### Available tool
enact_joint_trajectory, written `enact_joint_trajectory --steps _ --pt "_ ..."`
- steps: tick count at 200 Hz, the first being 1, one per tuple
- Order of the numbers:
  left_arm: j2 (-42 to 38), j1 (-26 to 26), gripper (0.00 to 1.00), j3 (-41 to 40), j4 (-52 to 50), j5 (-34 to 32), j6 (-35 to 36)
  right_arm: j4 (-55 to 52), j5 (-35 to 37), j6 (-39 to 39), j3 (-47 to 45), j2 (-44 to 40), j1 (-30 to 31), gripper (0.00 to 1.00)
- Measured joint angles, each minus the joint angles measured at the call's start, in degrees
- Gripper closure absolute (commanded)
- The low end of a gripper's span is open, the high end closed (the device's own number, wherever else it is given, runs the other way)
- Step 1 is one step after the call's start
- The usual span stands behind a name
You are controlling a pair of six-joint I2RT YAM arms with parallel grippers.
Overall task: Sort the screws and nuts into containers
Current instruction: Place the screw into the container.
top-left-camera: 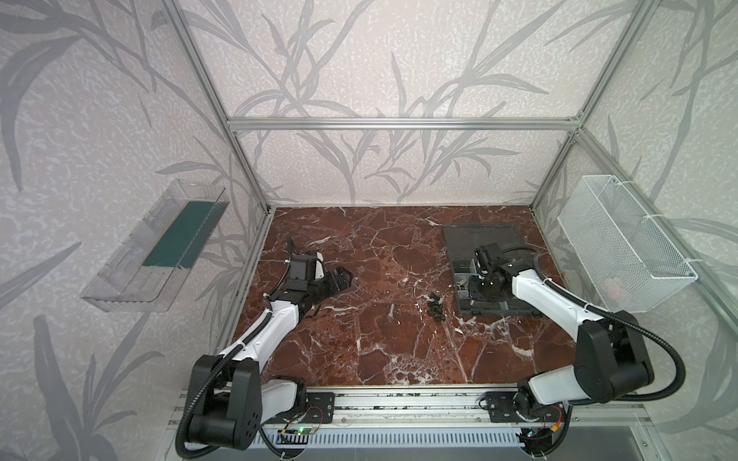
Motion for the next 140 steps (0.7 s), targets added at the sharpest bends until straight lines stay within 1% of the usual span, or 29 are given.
enact_joint_trajectory --steps 54,65,76,91,104,124,132,140 --pt "0.0 0.0 0.01 0.0 0.0 0.0 0.0 0.7 -0.4 0.5 -1.1 -0.1 0.0 1.0" --pt "0.0 0.0 0.01 0.0 0.0 0.0 0.0 1.4 -0.4 0.5 -2.2 -0.1 0.0 0.9" --pt "0.0 0.0 0.01 0.0 0.0 0.0 0.0 1.6 -0.4 0.5 -3.1 -0.1 0.0 0.83" --pt "0.0 0.0 0.01 0.0 0.0 0.0 0.0 1.8 -0.4 0.4 -3.3 -0.2 0.0 0.69" --pt "0.0 0.0 0.01 0.0 0.0 0.0 0.0 1.6 -0.4 -0.1 -3.3 -0.7 0.0 0.59" --pt "0.0 0.0 0.01 0.0 0.0 0.0 0.0 1.3 -0.4 -1.2 -2.8 -2.4 0.0 0.48" --pt "0.0 0.0 0.01 0.0 0.0 0.0 0.0 1.2 -0.5 -1.6 -2.5 -3.5 0.0 0.4" --pt "0.0 0.0 0.01 0.0 0.0 0.0 0.0 0.9 -0.6 -2.2 -2.1 -4.9 0.0 0.36"
